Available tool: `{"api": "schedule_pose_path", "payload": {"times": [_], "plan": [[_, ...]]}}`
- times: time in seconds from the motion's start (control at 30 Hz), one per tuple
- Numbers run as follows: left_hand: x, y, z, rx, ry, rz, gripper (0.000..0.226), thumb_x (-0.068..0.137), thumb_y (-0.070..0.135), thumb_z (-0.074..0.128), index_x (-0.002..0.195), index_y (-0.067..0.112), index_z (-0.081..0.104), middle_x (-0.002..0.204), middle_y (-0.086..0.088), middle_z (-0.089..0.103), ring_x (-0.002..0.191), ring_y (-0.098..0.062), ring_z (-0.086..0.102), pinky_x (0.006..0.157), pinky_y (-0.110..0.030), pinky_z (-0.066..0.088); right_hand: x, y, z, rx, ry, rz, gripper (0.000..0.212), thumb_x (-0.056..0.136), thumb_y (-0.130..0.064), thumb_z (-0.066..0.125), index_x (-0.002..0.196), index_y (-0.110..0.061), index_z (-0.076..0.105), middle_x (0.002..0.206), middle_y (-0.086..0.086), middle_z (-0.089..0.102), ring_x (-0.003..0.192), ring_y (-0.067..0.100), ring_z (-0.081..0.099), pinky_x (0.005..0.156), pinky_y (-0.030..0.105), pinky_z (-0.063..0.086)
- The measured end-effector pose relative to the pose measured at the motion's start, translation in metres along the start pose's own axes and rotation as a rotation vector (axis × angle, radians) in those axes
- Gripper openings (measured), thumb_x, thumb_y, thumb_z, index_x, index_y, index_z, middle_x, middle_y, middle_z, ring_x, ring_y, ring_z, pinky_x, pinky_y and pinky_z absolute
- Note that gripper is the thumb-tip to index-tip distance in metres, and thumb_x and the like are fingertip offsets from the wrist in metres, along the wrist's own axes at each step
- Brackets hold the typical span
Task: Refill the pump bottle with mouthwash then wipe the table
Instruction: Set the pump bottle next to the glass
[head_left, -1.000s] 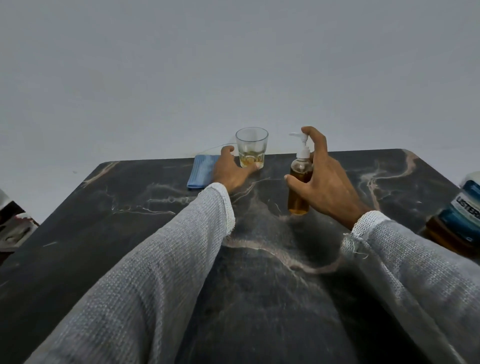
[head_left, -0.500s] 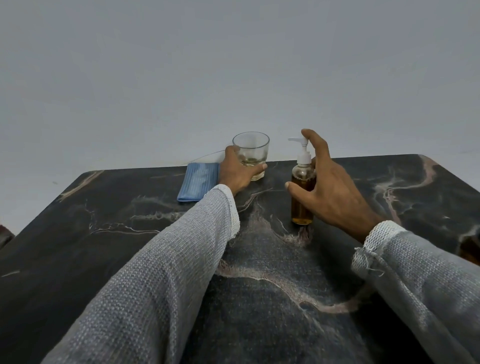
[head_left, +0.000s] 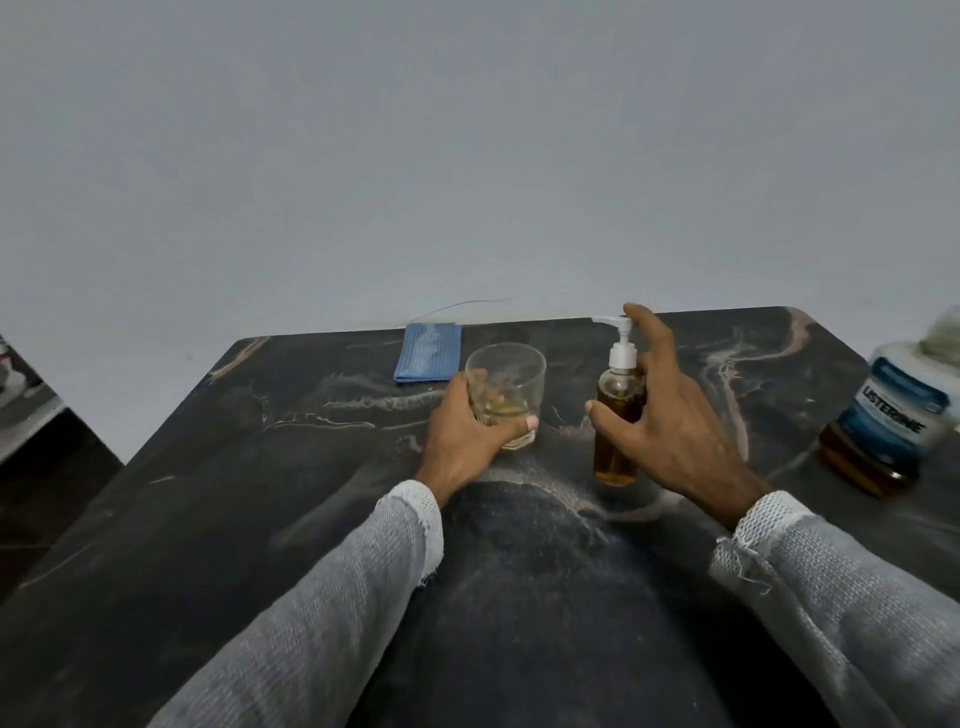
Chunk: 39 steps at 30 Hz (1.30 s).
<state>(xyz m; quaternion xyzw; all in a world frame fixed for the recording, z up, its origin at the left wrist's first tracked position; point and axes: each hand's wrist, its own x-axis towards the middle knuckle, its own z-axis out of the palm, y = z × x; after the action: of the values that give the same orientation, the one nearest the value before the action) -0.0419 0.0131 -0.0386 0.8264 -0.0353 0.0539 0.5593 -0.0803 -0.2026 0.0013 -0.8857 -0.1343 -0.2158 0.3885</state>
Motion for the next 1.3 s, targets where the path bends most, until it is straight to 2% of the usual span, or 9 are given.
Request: {"api": "schedule_pose_path", "payload": {"times": [0.17, 0.33, 0.47, 0.57, 0.67, 0.77, 0.97, 1.17, 1.3], "plan": [[-0.054, 0.003, 0.002, -0.025, 0.004, -0.026, 0.08, 0.06, 0.037, 0.09, 0.125, 0.028, 0.045, 0.115, 0.013, 0.062, 0.109, -0.01, 0.062, 0.099, -0.039, 0.051, -0.036, -0.025, -0.011, 0.031, -0.047, -0.01, 0.093, 0.081, -0.025, 0.074, 0.144, -0.044, 0.008, 0.094, -0.005, 0.064, 0.074, 0.006, 0.065, 0.068, 0.019, 0.05], [-0.08, 0.007, 0.009, -0.013, 0.019, 0.0, 0.082, 0.061, 0.037, 0.089, 0.128, 0.028, 0.043, 0.122, 0.006, 0.062, 0.109, -0.011, 0.062, 0.099, -0.039, 0.052, -0.065, -0.046, -0.015, 0.025, -0.084, -0.05, 0.088, 0.082, -0.022, 0.068, 0.143, -0.045, 0.009, 0.085, -0.002, 0.064, 0.068, 0.011, 0.065, 0.063, 0.026, 0.054], [-0.088, 0.007, 0.012, -0.001, 0.016, 0.021, 0.08, 0.064, 0.038, 0.087, 0.129, 0.032, 0.041, 0.118, 0.013, 0.06, 0.109, -0.007, 0.06, 0.1, -0.033, 0.05, -0.08, -0.052, -0.009, 0.019, -0.074, -0.06, 0.083, 0.081, -0.023, 0.062, 0.144, -0.041, 0.012, 0.072, -0.009, 0.059, 0.064, 0.003, 0.06, 0.053, 0.016, 0.044], [-0.092, 0.005, 0.013, 0.005, 0.026, 0.032, 0.085, 0.063, 0.047, 0.084, 0.134, 0.032, 0.04, 0.126, 0.008, 0.062, 0.11, -0.006, 0.06, 0.098, -0.028, 0.049, -0.085, -0.057, 0.001, 0.005, -0.058, -0.03, 0.078, 0.081, -0.026, 0.06, 0.144, -0.039, 0.015, 0.079, -0.016, 0.061, 0.063, 0.001, 0.06, 0.054, 0.01, 0.041], [-0.094, 0.005, 0.012, -0.01, 0.031, 0.023, 0.091, 0.052, 0.067, 0.075, 0.132, 0.037, 0.041, 0.121, 0.013, 0.065, 0.108, -0.004, 0.063, 0.095, -0.028, 0.05, -0.081, -0.067, 0.012, -0.032, -0.041, -0.048, 0.07, 0.088, -0.027, 0.059, 0.142, -0.038, 0.015, 0.085, -0.014, 0.063, 0.065, 0.004, 0.061, 0.057, 0.018, 0.048], [-0.095, 0.005, 0.012, 0.0, 0.023, 0.01, 0.077, 0.053, 0.068, 0.07, 0.121, 0.051, 0.039, 0.113, 0.016, 0.067, 0.103, -0.003, 0.064, 0.093, -0.032, 0.052, -0.075, -0.076, 0.019, -0.089, -0.036, -0.09, 0.065, 0.092, -0.029, 0.054, 0.143, -0.035, 0.015, 0.085, -0.007, 0.063, 0.062, 0.008, 0.059, 0.056, 0.029, 0.051], [-0.096, 0.008, 0.012, 0.028, 0.019, 0.023, 0.077, 0.054, 0.068, 0.066, 0.123, 0.049, 0.038, 0.11, 0.019, 0.064, 0.099, -0.003, 0.061, 0.083, -0.021, 0.044, -0.062, -0.083, 0.025, -0.174, -0.027, -0.154, 0.055, 0.094, -0.03, 0.049, 0.141, -0.025, 0.021, 0.074, -0.007, 0.058, 0.054, 0.001, 0.049, 0.05, 0.022, 0.037], [-0.094, 0.006, 0.012, 0.031, 0.017, 0.005, 0.081, 0.054, 0.066, 0.069, 0.125, 0.038, 0.042, 0.117, 0.009, 0.066, 0.105, -0.012, 0.062, 0.095, -0.04, 0.051, -0.058, -0.085, 0.028, -0.165, -0.027, -0.13, 0.042, 0.095, -0.026, 0.048, 0.13, -0.026, 0.024, 0.075, -0.005, 0.058, 0.056, 0.005, 0.054, 0.049, 0.027, 0.048], [-0.092, 0.004, 0.012, 0.026, 0.005, -0.004, 0.082, 0.063, 0.055, 0.078, 0.132, 0.037, 0.038, 0.126, 0.004, 0.063, 0.114, -0.017, 0.06, 0.099, -0.043, 0.049, -0.06, -0.081, 0.024, -0.187, -0.029, -0.1, 0.05, 0.094, -0.028, 0.05, 0.135, -0.03, 0.021, 0.076, -0.004, 0.061, 0.057, 0.009, 0.057, 0.054, 0.032, 0.052]]}}
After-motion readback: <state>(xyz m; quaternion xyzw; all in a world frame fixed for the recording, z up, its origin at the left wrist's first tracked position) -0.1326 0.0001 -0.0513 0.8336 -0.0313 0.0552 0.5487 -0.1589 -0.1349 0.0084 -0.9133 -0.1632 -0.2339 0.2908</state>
